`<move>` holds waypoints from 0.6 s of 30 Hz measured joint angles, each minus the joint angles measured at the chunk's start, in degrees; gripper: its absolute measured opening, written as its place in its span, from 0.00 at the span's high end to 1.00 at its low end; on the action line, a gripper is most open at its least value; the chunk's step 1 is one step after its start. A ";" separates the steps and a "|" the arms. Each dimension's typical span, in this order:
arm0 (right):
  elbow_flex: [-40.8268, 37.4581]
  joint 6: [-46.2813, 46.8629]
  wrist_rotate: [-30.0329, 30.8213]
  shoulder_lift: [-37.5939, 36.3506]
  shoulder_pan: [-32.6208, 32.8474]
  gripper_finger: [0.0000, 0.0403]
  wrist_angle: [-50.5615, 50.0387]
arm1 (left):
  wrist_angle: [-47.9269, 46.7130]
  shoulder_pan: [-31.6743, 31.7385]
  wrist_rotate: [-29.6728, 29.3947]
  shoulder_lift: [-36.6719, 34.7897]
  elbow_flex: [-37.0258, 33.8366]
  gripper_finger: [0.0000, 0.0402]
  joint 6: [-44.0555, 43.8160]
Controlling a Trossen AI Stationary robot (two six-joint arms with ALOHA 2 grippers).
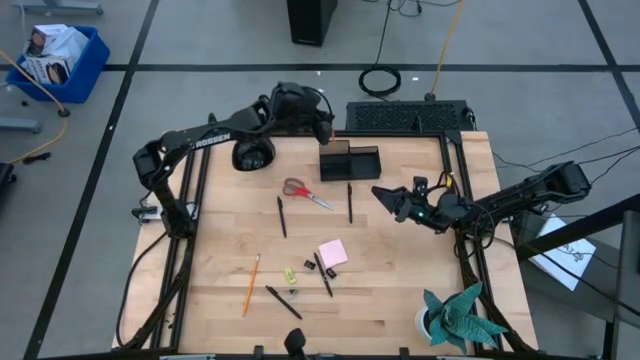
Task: Pick and place office supplies into organizer
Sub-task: Put the orange pencil into the black desk organizer
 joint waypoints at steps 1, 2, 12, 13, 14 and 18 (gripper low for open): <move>0.00 0.02 0.02 0.00 0.00 0.72 -0.09 | -0.12 -0.02 0.14 -0.42 0.00 0.98 0.01; 0.00 0.00 0.09 0.00 -0.01 0.73 -0.11 | 0.19 -0.02 0.16 -0.66 0.00 0.98 0.01; 0.00 -1.25 1.84 0.00 -0.15 0.74 -0.19 | -1.80 0.20 -2.96 0.91 -0.09 0.94 1.65; 0.00 -1.15 1.83 0.00 -0.15 0.74 -0.21 | -1.37 0.20 -3.34 1.32 -0.15 0.95 2.13; 0.00 -1.08 1.80 0.00 -0.15 0.74 -0.29 | -0.39 0.20 -3.37 1.65 -0.15 0.96 2.49; 0.00 -1.08 1.70 0.00 -0.15 0.74 -0.39 | 0.93 0.24 -3.41 3.21 0.02 0.96 2.59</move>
